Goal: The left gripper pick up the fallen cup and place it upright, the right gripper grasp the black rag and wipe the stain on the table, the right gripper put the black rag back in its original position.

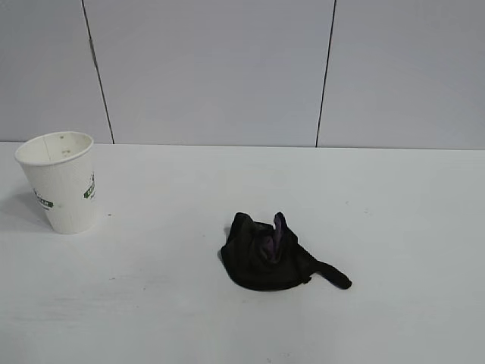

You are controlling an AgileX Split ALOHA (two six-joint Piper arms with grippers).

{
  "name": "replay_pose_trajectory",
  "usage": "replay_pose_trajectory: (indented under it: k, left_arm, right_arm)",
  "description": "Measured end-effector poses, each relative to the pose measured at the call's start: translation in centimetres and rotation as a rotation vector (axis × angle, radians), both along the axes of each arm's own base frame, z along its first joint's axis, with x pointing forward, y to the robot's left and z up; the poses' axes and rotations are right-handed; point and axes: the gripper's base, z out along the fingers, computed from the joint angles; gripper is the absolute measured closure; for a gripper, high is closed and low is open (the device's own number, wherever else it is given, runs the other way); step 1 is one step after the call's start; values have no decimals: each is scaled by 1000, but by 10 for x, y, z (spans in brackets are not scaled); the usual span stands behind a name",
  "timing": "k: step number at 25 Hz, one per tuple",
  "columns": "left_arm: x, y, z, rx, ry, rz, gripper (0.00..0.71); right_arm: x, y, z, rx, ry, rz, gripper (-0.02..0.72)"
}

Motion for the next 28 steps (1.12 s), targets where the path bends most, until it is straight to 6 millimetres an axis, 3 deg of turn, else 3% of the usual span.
replay_pose_trajectory:
  k: [9,17,20,28]
  left_arm:
    - [0,0,0,0,0,0,16]
    - [0,0,0,0,0,0,16]
    - [0,0,0,0,0,0,16]
    - [0,0,0,0,0,0,16]
  right_arm:
    - [70,4,-95,-166,352,11,252]
    - [114,0,-163,-256,483,-41,252]
    - [119,0,-178,-272,522,-46,252]
    - [120,-2,-184,-261,550,-113,252]
